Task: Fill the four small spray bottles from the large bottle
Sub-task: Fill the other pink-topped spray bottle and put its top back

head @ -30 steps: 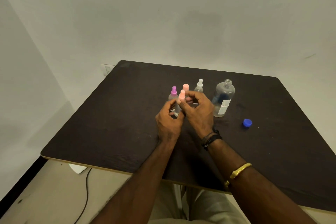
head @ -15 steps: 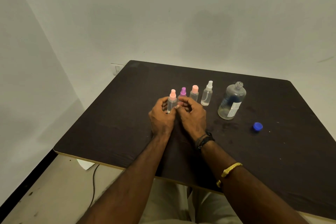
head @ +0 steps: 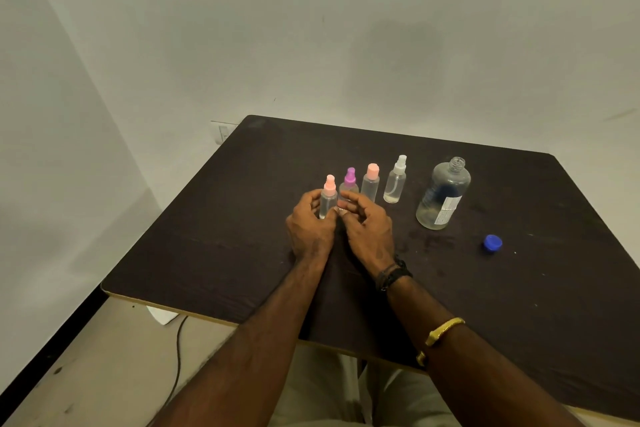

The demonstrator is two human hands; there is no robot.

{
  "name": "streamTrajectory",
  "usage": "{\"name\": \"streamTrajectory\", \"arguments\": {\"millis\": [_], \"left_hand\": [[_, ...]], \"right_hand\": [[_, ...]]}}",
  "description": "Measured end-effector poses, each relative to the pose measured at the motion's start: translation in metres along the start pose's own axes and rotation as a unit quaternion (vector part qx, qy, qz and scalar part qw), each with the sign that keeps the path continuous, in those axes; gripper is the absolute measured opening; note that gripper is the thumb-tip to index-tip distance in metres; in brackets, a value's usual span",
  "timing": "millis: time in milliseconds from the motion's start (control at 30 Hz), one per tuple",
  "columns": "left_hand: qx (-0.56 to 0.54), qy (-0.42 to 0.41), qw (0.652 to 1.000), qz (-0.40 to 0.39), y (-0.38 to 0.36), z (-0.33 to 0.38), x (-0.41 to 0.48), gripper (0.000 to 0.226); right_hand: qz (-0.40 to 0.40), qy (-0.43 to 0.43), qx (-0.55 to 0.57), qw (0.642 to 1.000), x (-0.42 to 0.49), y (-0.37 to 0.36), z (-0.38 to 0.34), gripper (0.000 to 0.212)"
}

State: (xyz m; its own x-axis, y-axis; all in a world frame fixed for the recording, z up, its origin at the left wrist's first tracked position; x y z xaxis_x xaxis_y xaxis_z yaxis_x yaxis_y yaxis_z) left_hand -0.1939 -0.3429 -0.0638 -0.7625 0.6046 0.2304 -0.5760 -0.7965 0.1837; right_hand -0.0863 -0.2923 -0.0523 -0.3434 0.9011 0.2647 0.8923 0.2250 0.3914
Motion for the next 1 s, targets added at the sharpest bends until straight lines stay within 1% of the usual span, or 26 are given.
{"name": "streamTrajectory", "arguments": {"millis": [167, 267, 367, 467, 633, 767, 933, 1000], "left_hand": [[0.004, 0.005, 1.0, -0.002, -0.001, -0.001, -0.001, 0.043], [0.007, -0.001, 1.0, 0.002, -0.002, -0.001, -0.002, 0.054], [-0.002, -0.018, 1.0, 0.016, -0.002, 0.003, -0.005, 0.064], [-0.004, -0.056, 0.997, 0.048, -0.002, 0.012, -0.006, 0.067], [0.005, -0.157, 0.982, 0.105, -0.003, 0.03, -0.012, 0.058], [0.002, -0.197, 0.975, 0.101, -0.009, 0.041, -0.016, 0.053], [-0.013, -0.226, 0.97, 0.089, -0.018, 0.051, -0.022, 0.046], [-0.024, -0.235, 0.969, 0.079, -0.024, 0.055, -0.026, 0.046]], "right_hand": [[-0.012, 0.007, -0.004, 1.0, -0.002, 0.002, 0.001, 0.038], [-0.01, 0.009, -0.001, 1.0, -0.004, 0.004, -0.001, 0.038], [0.009, 0.004, 0.003, 1.0, -0.004, 0.007, -0.003, 0.035], [0.037, 0.011, 0.019, 0.999, -0.003, 0.011, -0.008, 0.032], [0.092, 0.042, 0.039, 0.994, -0.002, 0.018, -0.017, 0.029], [0.13, 0.068, 0.047, 0.988, -0.002, 0.026, -0.022, 0.024], [0.173, 0.075, 0.04, 0.981, -0.001, 0.04, -0.016, 0.023], [0.189, 0.078, 0.033, 0.978, -0.001, 0.048, -0.013, 0.022]]}}
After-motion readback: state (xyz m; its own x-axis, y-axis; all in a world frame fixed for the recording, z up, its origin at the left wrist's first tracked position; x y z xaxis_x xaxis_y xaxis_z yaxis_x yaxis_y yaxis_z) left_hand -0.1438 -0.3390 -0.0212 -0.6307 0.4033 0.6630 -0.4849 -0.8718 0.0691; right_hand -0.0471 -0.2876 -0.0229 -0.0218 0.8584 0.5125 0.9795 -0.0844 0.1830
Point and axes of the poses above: each hand's wrist, its own x-axis towards the middle knuckle, its own y-axis out of the back of the hand, z = x × y, the point moved 2 cm from there along x, towards the middle knuckle, and after that the axes turned 2 degrees about -x, right-handed, at the moved point
